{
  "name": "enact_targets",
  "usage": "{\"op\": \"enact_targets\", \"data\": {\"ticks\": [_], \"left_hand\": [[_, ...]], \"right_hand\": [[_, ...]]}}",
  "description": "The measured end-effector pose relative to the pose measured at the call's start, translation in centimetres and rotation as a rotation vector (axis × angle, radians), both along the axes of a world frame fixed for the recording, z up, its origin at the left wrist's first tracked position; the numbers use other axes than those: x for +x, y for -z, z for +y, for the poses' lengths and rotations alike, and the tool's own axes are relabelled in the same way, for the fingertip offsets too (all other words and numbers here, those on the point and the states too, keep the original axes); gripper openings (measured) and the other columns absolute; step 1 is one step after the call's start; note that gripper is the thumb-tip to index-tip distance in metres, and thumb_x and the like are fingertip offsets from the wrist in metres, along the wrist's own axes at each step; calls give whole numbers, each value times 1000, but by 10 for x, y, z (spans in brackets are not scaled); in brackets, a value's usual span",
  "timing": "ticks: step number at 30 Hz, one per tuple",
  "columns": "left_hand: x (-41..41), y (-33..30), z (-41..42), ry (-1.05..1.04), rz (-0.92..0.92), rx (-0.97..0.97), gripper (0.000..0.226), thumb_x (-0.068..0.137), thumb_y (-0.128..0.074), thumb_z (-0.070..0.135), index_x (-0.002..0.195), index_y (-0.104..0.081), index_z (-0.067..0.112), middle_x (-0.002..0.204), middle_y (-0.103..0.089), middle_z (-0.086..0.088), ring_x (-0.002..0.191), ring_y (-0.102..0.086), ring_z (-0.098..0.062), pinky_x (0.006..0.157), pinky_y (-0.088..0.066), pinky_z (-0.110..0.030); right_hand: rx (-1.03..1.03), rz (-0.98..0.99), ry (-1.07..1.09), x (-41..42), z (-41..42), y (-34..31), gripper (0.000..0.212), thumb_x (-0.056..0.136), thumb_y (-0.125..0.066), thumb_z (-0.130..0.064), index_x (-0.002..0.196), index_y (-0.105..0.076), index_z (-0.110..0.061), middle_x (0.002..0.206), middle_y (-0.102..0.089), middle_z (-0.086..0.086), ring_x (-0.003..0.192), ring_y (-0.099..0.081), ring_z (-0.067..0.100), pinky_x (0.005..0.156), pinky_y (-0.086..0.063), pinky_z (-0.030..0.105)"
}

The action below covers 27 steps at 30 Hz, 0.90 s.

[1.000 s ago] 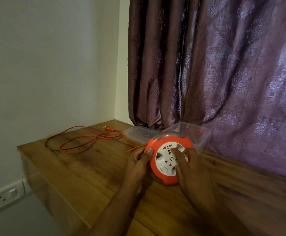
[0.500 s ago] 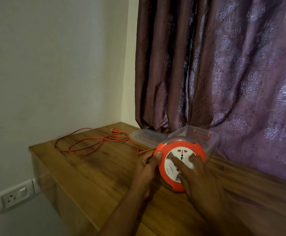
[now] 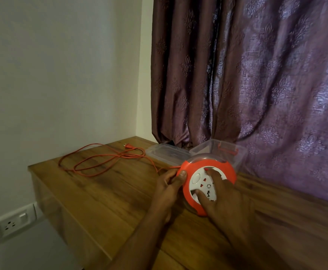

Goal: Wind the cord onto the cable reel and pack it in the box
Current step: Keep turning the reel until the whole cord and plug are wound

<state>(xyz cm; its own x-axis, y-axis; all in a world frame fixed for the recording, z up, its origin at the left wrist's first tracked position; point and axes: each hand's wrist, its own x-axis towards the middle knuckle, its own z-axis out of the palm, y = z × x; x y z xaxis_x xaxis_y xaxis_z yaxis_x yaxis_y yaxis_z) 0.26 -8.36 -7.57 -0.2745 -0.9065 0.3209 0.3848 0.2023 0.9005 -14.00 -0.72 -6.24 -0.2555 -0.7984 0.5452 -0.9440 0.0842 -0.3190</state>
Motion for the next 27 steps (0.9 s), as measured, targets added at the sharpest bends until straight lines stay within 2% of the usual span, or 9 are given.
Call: {"op": "enact_targets", "data": {"ticks": [2,5,9,14,17,19,21,23,27], "left_hand": [[0,0,1,23,-7,-16,29,82,-69,47,104,-76,30,108,-79,0,99,-76,-21,78,-63,-36],[0,0,4,50,-36,-54,22,85,-67,44,102,-77,36,108,-79,2,99,-76,-18,78,-62,-33],[-2,1,3,49,-36,-52,18,86,-67,43,101,-77,38,108,-79,0,99,-76,-22,81,-62,-41],[-2,2,0,37,-24,-21,16,84,-68,44,97,-77,39,106,-79,0,96,-77,-23,75,-63,-37],[-3,4,-4,16,-29,-5,18,83,-68,47,96,-77,39,106,-79,-1,96,-77,-24,79,-63,-42],[-2,4,-6,0,-3,6,23,82,-69,50,97,-77,35,106,-79,-3,96,-76,-25,78,-63,-41],[0,5,-9,-24,34,39,30,78,-70,51,98,-77,30,105,-79,-5,96,-76,-27,77,-64,-42],[2,4,-11,-31,69,97,34,76,-71,50,100,-77,27,105,-79,-6,97,-76,-29,81,-62,-50],[3,2,-11,-20,63,111,37,72,-73,52,100,-77,28,106,-79,-6,97,-76,-29,83,-62,-53]], "right_hand": [[-47,-67,15,0,-2,0,62,78,-53,-71,132,-33,-46,105,-68,1,88,-66,22,69,-51,30],[-59,-99,58,-1,-1,1,57,74,-51,-74,119,-32,-47,85,-70,0,78,-66,23,61,-45,29],[-112,-230,92,-3,-2,2,57,69,-53,-78,111,-36,-44,94,-69,7,85,-66,32,69,-53,37],[-98,-339,103,-2,-2,-1,53,68,-48,-80,104,-36,-43,91,-67,2,85,-64,27,70,-54,41],[-64,-205,70,0,3,-2,48,77,-43,-72,112,-36,-39,97,-68,2,87,-66,27,69,-54,40],[-119,-33,-5,1,6,-3,43,86,-50,-54,122,-34,-36,109,-64,2,90,-65,26,67,-55,41],[-63,164,-63,4,7,-2,51,90,-56,-33,134,-30,-34,132,-47,6,107,-59,28,70,-56,42],[41,282,-91,6,5,2,64,91,-55,-23,142,-23,-42,151,-24,7,127,-44,32,83,-54,42],[111,364,-130,7,4,5,74,98,-47,-26,141,6,-55,161,1,5,140,-28,32,101,-45,43]]}}
